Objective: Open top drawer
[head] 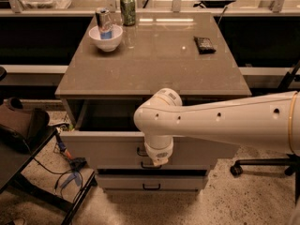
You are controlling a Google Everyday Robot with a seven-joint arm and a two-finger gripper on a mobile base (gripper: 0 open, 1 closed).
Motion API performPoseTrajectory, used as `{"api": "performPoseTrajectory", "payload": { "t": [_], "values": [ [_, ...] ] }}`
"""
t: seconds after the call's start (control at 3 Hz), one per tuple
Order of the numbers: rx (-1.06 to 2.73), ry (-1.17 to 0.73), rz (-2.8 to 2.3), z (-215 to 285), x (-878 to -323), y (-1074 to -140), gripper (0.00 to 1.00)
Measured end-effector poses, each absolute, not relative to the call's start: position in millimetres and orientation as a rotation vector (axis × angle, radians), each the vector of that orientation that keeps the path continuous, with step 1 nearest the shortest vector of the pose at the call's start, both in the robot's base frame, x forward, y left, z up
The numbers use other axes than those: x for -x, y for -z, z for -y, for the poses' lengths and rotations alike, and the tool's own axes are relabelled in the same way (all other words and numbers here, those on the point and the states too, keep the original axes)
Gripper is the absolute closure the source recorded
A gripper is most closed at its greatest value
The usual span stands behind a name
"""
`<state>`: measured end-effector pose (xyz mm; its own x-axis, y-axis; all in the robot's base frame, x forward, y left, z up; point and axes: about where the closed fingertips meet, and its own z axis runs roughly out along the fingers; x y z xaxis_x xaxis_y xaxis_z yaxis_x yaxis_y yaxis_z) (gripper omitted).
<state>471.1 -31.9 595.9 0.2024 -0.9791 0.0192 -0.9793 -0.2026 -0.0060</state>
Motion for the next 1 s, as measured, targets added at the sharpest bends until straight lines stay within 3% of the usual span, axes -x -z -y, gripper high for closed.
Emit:
{"api": "performPoseTrajectory", "payload": {
  "t": [0.67,1.0],
  "values": [
    [-2.428,-0.03,1.977,33.1,-470.1,-595.2,0.3],
    [-2.472,-0.11,1.972,30.9,-471.2,-608.2,0.38]
  ]
}}
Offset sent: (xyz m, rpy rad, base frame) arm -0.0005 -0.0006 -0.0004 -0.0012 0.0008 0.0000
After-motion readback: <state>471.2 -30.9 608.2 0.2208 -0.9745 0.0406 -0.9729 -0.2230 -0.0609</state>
